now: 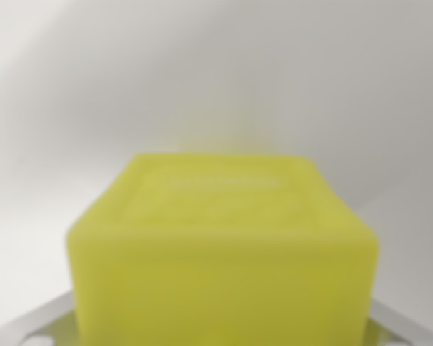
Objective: Pick yellow cube
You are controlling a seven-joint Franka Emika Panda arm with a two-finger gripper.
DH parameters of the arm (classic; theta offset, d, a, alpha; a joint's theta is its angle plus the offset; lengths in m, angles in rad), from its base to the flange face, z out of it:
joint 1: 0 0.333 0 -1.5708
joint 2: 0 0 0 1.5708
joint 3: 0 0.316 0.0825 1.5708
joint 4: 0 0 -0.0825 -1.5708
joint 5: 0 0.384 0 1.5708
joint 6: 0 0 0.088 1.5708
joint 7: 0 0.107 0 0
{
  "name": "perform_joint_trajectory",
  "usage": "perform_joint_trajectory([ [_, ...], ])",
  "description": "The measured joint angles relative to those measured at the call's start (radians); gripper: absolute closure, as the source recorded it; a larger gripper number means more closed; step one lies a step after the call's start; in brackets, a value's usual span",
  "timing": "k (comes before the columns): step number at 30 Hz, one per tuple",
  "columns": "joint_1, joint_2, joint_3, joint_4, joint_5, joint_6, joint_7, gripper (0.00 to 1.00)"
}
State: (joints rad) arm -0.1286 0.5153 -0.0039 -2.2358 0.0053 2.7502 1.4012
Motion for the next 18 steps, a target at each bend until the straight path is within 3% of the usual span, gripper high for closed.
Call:
perform_joint_trajectory([
  [18,0.000,-0.113,0.000,-0.024,-0.001,-0.089,0.001,1.00],
])
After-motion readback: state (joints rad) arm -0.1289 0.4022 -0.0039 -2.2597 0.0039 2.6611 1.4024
